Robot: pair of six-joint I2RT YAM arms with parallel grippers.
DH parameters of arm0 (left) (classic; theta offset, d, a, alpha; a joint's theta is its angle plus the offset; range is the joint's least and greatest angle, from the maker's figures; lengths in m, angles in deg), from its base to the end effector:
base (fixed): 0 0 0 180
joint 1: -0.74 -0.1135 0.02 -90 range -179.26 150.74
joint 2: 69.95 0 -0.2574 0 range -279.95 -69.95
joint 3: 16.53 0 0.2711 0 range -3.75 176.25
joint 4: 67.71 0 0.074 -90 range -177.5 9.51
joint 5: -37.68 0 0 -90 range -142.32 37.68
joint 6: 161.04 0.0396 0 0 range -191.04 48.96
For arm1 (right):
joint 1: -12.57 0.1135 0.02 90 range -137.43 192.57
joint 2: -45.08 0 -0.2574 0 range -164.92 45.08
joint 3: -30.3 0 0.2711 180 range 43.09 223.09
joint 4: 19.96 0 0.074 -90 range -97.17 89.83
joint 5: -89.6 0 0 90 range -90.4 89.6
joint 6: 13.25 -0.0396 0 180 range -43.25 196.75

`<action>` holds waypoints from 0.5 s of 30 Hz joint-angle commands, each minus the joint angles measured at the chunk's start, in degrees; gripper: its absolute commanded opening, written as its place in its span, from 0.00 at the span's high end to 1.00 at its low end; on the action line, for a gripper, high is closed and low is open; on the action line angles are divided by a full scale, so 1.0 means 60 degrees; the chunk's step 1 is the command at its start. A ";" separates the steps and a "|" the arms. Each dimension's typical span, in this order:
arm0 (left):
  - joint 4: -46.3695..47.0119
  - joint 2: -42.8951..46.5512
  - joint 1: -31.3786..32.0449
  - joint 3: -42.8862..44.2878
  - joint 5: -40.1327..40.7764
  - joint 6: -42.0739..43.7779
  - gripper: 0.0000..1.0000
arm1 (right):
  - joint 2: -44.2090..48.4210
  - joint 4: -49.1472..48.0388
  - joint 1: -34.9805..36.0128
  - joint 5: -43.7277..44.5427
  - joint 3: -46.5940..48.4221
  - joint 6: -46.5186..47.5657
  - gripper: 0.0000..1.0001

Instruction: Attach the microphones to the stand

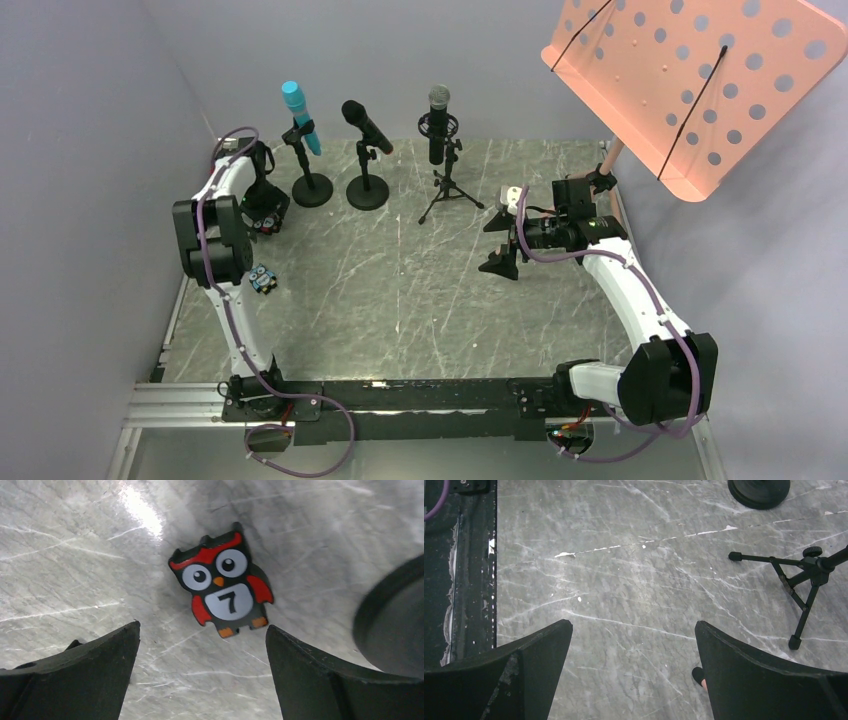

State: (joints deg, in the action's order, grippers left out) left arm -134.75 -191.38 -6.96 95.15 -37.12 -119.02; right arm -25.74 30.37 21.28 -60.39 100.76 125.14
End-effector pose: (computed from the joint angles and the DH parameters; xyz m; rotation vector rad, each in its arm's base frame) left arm 0.4416 0.0702 0.1780 -1.3580 2.4778 0.2413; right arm 0.2577 0.0742 0.2823 -1.3388 1.5843 0.8568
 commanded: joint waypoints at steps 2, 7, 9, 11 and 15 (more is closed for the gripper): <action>-0.0878 -0.0468 -0.0055 0.0762 0.0431 -0.0145 0.01 | 0.0085 0.0128 -0.0016 -0.0477 0.0422 0.0359 0.00; -0.1427 -0.1502 -0.0209 0.1929 0.0171 -0.0090 0.01 | 0.0051 0.0157 -0.0016 -0.0460 0.0437 0.0389 0.00; -0.1490 -0.1741 -0.0210 0.2098 0.0137 -0.0026 0.01 | 0.0051 0.0138 -0.0020 -0.0434 0.0416 0.0375 0.00; -0.1345 -0.1818 -0.0239 0.2079 0.0177 0.0059 0.02 | 0.0055 0.0138 -0.0016 -0.0432 0.0422 0.0374 0.00; -0.1105 -0.1881 -0.0400 0.2078 -0.0051 0.0334 0.17 | 0.0063 0.0164 -0.0009 -0.0428 0.0430 0.0396 0.00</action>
State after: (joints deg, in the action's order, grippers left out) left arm -140.48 -201.39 -8.43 106.23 -36.42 -118.57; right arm -25.74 31.02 21.28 -60.89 101.02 125.51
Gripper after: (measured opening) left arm 0.898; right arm 0.994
